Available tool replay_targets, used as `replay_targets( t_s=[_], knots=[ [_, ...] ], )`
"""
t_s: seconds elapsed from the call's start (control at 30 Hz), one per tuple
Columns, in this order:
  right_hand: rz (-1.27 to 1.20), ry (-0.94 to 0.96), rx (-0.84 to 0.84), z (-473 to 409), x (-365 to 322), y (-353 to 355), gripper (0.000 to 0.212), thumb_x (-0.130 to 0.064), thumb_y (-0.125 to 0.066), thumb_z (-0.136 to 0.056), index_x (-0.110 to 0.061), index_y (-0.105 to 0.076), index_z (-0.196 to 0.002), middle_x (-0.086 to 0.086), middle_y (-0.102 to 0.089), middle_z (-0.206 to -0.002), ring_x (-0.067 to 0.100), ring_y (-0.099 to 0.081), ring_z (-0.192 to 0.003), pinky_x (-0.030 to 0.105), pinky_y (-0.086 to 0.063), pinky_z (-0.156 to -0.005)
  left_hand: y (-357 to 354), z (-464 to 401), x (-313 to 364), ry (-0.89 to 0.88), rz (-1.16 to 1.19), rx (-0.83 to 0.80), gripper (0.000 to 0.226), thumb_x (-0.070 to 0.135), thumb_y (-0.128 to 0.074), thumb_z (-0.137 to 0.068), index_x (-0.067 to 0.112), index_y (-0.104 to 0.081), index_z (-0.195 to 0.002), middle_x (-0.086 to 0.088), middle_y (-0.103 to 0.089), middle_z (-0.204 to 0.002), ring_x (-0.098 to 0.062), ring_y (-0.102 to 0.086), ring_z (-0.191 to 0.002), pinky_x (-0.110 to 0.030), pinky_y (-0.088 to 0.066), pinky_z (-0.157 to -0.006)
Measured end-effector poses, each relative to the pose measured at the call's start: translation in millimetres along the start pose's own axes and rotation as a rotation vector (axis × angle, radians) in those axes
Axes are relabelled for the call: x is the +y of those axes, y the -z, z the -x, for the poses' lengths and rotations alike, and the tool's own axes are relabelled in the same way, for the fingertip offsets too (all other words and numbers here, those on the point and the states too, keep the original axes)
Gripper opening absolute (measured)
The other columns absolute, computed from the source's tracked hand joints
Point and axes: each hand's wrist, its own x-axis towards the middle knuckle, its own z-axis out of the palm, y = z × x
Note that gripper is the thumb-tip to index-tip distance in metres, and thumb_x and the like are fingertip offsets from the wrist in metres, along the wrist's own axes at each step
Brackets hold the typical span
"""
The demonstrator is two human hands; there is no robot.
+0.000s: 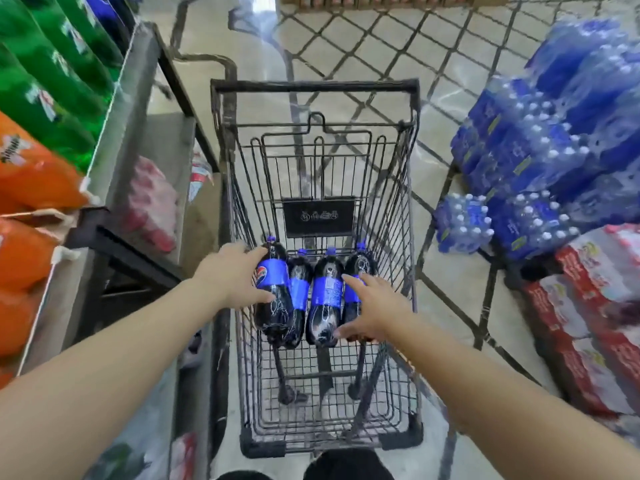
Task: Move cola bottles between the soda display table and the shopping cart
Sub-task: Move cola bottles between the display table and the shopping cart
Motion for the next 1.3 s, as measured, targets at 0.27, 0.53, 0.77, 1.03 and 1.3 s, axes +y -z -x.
replay_targets(
  t_s=[0.27, 0.53, 0.77, 1.03, 1.3],
  knots=[
    [-0.17, -0.012, -0.094, -98.2, 28.3, -28.3, 0.131, -0.07, -0.082, -0.069, -0.049, 0.009, -0.16, 0.0, -0.006, -0.173, 0.027, -0.007, -0.158, 0.057, -0.026, -0.123, -46.3, -108.3, 1.0, -0.03, 0.048, -0.074, 0.103, 0.07, -0.073, -0.083, 0.024, -0.029, -0.164, -0.011, -0.044, -0.151, -0.033, -0.039, -0.144, -0.042, -0.042, -0.115],
    [-0.374, -0.023, -0.142, -173.9, 11.1, -76.7, 0.131, -0.072, -0.082, -0.066, -0.041, -0.001, -0.163, 0.001, -0.015, -0.171, 0.027, -0.016, -0.155, 0.056, -0.031, -0.12, -97.4, -203.4, -3.6, 0.139, 0.211, -0.171, 0.101, 0.067, -0.077, -0.082, 0.017, -0.036, -0.16, -0.022, -0.044, -0.147, -0.041, -0.044, -0.139, -0.043, -0.04, -0.113],
    [-0.857, -0.167, -0.173, -211.2, -63.2, -149.7, 0.14, -0.091, -0.071, -0.048, -0.029, -0.016, -0.161, -0.001, -0.04, -0.158, 0.023, -0.041, -0.146, 0.048, -0.04, -0.115, -132.4, -269.4, -6.8, 0.333, 0.376, -0.204, 0.111, 0.066, -0.081, -0.078, 0.013, -0.028, -0.16, -0.027, -0.031, -0.156, -0.047, -0.042, -0.142, -0.051, -0.041, -0.117],
    [-0.976, -0.335, -0.118, -239.3, -117.1, -175.7, 0.14, -0.087, -0.077, -0.047, -0.017, -0.025, -0.156, 0.01, -0.044, -0.151, 0.032, -0.043, -0.139, 0.046, -0.042, -0.113, -142.4, -327.1, -16.6, 0.372, 0.452, -0.161, 0.108, 0.062, -0.079, -0.084, 0.005, -0.026, -0.16, -0.027, -0.035, -0.156, -0.042, -0.038, -0.147, -0.043, -0.035, -0.118],
    [-0.945, -0.389, -0.075, -238.9, -118.0, -174.1, 0.114, -0.071, -0.087, -0.056, -0.015, -0.04, -0.143, 0.008, -0.047, -0.136, 0.031, -0.044, -0.132, 0.042, -0.042, -0.111, -165.1, -350.6, -5.7, 0.517, 0.416, -0.142, 0.138, 0.082, -0.08, -0.065, -0.002, -0.023, -0.159, -0.022, -0.038, -0.16, -0.039, -0.035, -0.149, -0.048, -0.03, -0.121]
  ],
)
